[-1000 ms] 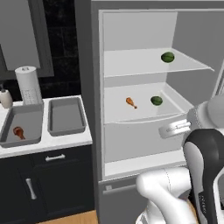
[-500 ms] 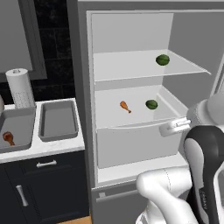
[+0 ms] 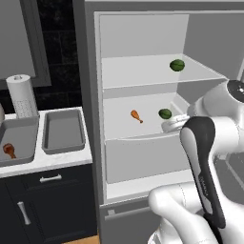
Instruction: Place one avocado and one chicken drumstick in each tupperware on the nearby counter, to pack two identical lunches.
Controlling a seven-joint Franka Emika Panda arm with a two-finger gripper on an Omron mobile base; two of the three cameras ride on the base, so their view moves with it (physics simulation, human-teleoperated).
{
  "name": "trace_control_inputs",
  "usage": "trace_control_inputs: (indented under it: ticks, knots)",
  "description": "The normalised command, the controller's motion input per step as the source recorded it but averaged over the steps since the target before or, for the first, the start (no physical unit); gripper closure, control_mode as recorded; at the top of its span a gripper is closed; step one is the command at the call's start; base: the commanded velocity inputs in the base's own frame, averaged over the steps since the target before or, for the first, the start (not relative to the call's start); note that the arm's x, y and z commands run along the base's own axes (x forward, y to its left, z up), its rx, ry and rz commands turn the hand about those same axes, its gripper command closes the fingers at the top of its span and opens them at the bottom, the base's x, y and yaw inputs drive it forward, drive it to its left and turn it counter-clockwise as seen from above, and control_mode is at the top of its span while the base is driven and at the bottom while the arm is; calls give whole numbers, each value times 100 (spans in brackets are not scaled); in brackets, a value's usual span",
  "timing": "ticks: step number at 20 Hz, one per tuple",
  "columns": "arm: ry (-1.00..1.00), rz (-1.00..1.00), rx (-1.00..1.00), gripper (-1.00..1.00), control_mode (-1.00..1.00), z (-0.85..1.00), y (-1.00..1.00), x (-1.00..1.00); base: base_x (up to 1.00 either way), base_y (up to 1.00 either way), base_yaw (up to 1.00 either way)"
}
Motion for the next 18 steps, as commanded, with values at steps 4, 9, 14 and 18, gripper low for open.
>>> trace_control_inputs:
  ticks: [4, 9, 14, 18]
  knots:
    - [-5, 0, 0, -100, -100, -27, 0, 53, 0, 0, 0]
    - [-1, 0, 0, -100, -100, -46, 0, 58, 0, 0, 0]
    - [1, 0, 0, -100, -100, -24, 0, 75, 0, 0, 0]
    - [4, 0, 0, -100, -100, -2, 0, 45, 0, 0, 0]
